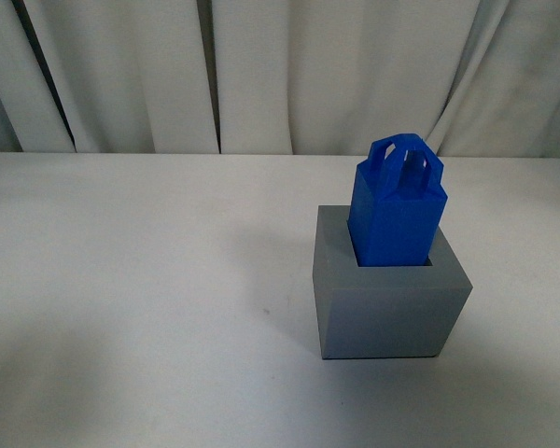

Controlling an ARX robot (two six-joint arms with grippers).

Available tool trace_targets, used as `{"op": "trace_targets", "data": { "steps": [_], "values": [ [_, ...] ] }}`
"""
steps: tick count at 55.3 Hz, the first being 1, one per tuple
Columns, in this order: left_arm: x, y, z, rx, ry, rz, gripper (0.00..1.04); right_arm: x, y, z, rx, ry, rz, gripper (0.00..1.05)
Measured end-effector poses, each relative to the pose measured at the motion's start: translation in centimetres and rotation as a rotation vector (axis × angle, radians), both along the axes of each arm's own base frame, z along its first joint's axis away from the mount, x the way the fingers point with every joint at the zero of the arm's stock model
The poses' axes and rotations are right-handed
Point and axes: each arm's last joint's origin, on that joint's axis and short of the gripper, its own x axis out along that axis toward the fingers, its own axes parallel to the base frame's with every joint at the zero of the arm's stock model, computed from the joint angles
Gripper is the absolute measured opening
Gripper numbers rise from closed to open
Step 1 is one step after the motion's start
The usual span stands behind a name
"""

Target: Insert blue part into gray base

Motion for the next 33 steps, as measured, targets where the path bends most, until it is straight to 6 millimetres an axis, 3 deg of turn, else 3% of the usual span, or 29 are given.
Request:
{"op": "trace_targets", "data": {
  "steps": [5, 33],
  "values": [
    [0.0, 0.0, 0.0, 0.000, 0.000, 0.000, 0.99, -0.4, 0.0, -0.8, 0.001, -0.008, 0.000, 0.02],
    [0.0, 0.0, 0.0, 0.000, 0.000, 0.000, 0.99, -1.8, 0.0, -0.7, 0.001, -0.015, 0.000, 0.02]
  ]
}}
